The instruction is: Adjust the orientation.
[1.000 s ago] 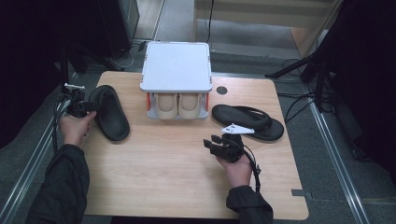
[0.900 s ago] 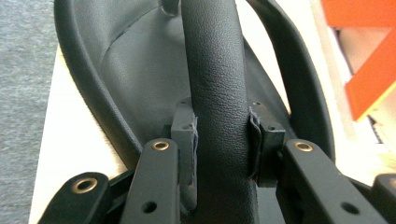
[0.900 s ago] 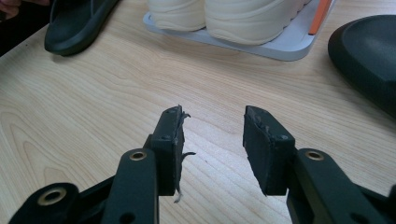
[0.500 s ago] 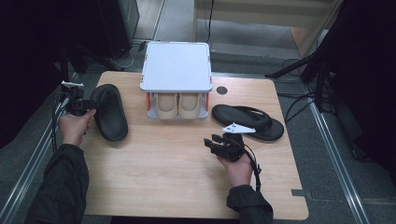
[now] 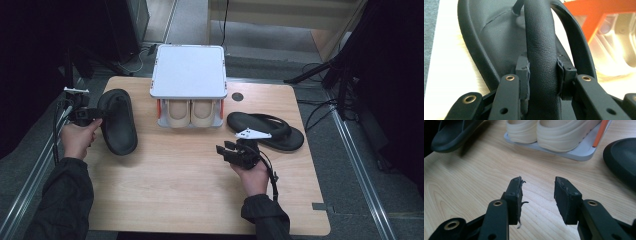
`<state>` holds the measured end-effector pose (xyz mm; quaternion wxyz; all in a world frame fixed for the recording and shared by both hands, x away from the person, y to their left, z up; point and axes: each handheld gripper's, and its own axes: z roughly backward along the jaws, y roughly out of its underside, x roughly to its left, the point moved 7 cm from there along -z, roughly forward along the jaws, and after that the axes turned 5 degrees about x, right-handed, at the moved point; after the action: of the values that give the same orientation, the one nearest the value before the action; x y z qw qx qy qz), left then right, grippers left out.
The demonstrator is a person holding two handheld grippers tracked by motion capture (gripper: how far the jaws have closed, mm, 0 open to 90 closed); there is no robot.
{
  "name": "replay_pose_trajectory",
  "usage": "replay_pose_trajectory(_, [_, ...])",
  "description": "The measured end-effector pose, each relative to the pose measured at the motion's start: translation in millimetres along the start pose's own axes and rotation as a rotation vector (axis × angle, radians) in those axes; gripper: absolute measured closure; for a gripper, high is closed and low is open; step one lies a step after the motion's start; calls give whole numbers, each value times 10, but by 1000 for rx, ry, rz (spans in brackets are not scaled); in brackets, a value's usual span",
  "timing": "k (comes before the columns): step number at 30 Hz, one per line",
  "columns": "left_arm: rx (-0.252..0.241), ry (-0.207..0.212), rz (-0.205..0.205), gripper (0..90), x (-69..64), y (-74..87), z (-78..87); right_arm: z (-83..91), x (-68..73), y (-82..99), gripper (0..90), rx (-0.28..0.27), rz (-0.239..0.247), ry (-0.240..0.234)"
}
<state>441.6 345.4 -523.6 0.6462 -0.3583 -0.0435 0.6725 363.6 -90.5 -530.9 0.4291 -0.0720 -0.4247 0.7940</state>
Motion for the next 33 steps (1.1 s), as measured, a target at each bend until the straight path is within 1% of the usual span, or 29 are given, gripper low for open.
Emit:
replay_pose_trajectory(2, [-2,4,-11,686,-53,40,18,2,-3,-18,587,0,-2,-4])
replay_pose_trajectory(3, [-9,9,-10,686,-83,54,28,1,-10,-33,587,-4,3,-4])
replay_pose_trajectory(6, [-15,27,-19,687,-185,122,63,4,-14,-64,587,-6,-1,-13])
replay_pose_trajectory(7, [-14,30,-24,687,-206,140,72,4,-20,-76,588,-6,6,-13])
replay_pose_trajectory(11, [-25,31,-47,687,-347,262,118,12,-24,-109,585,-10,6,-24])
replay_pose_trajectory(13, [-16,32,-68,687,-419,334,128,20,-15,-133,585,-12,7,-36])
replay_pose_trajectory(14, [-13,37,-72,687,-463,368,135,24,-12,-146,585,-15,15,-38])
replay_pose_trajectory(17, [-9,48,-87,687,-567,459,156,48,3,-168,585,-27,22,-43])
replay_pose_trajectory(20, [-13,59,-97,686,-665,570,183,71,-3,-155,585,-16,21,-43])
replay_pose_trajectory(22, [-12,63,-107,686,-719,633,196,100,-19,-151,585,-18,26,-37])
replay_pose_trajectory(24, [-11,78,-112,686,-789,701,212,124,-37,-152,585,-24,25,-35])
replay_pose_trajectory(25, [-7,82,-122,686,-822,731,219,138,-46,-150,585,-25,18,-38])
replay_pose_trajectory(28, [1,110,-131,686,-925,817,237,176,-75,-153,585,-37,1,-48])
replay_pose_trajectory(29, [4,115,-131,686,-947,837,245,188,-83,-152,585,-38,2,-44])
replay_pose_trajectory(33, [10,133,-154,685,-1072,955,245,232,-120,-137,585,-36,7,-25])
